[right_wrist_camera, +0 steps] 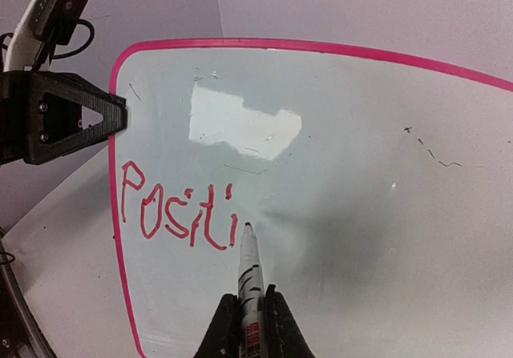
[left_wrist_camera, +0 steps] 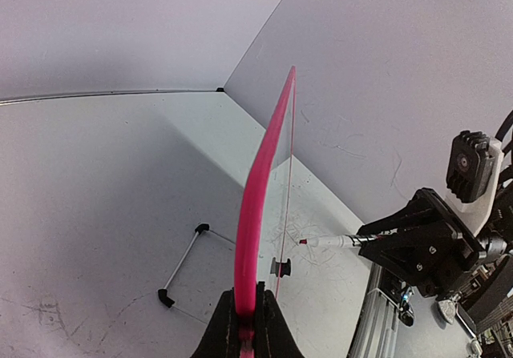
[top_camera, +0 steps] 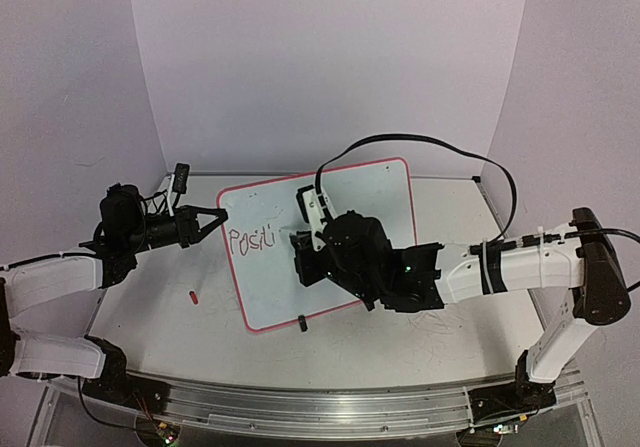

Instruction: Write a sentence on the whiteboard

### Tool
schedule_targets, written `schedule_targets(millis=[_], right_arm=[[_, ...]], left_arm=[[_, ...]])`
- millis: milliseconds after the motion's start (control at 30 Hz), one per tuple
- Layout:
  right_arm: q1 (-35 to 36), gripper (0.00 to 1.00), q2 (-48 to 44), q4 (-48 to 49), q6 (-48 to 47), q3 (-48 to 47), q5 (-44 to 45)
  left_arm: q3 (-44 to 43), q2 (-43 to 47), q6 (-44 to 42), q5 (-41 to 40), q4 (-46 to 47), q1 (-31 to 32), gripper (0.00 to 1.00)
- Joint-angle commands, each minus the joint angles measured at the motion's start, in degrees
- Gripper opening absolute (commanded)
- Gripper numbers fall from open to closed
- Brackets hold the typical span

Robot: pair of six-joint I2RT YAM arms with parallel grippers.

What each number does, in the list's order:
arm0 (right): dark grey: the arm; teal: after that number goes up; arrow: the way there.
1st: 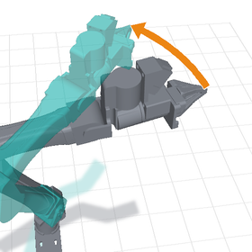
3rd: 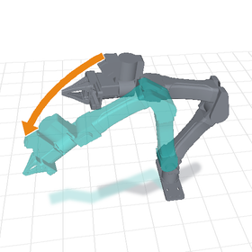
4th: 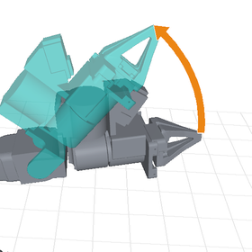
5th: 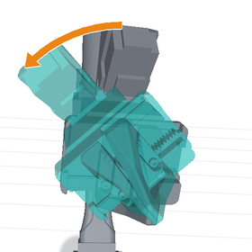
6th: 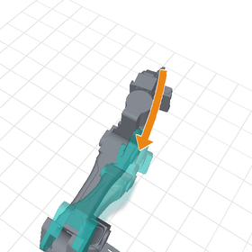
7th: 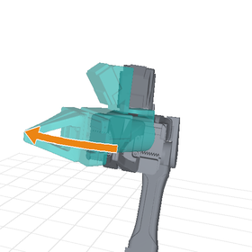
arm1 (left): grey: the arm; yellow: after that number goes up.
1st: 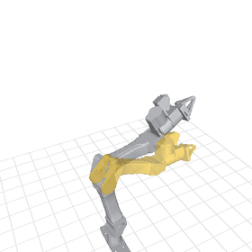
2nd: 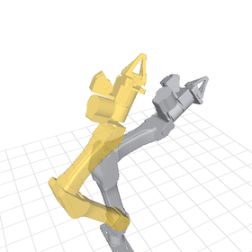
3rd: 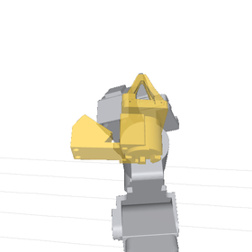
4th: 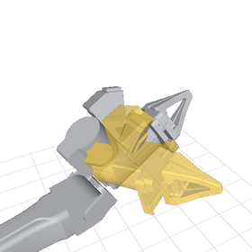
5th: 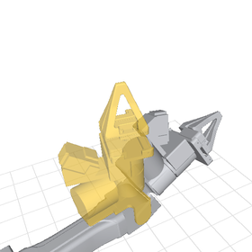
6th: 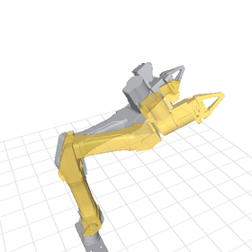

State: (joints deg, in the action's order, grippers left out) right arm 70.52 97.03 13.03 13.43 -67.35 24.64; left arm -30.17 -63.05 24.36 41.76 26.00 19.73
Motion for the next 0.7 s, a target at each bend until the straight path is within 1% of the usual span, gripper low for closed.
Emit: schedule_targets(millis=[0,167,367,667], right_arm=[[-0.1,0.0,-1.22,2.52,-1.34,-1.06,-0.17],[-0.12,0.0,-0.41,2.85,-1.55,-2.17,-2.74],[-0.1,0.0,0.33,2.88,-0.64,-2.93,-2.9],[-0.28,0.0,-0.95,3.0,0.32,-1.06,0.77]], left_arm=[[-0.88,-0.1,-2.21,-0.28,2.29,0.4,0.0],[-0.85,-0.04,-2.23,-0.36,2.26,0.4,0.0],[-0.85,-0.15,-2.3,-0.36,2.27,0.5,0.0],[-0.76,0.13,-2.3,-0.36,2.28,0.49,0.0]])
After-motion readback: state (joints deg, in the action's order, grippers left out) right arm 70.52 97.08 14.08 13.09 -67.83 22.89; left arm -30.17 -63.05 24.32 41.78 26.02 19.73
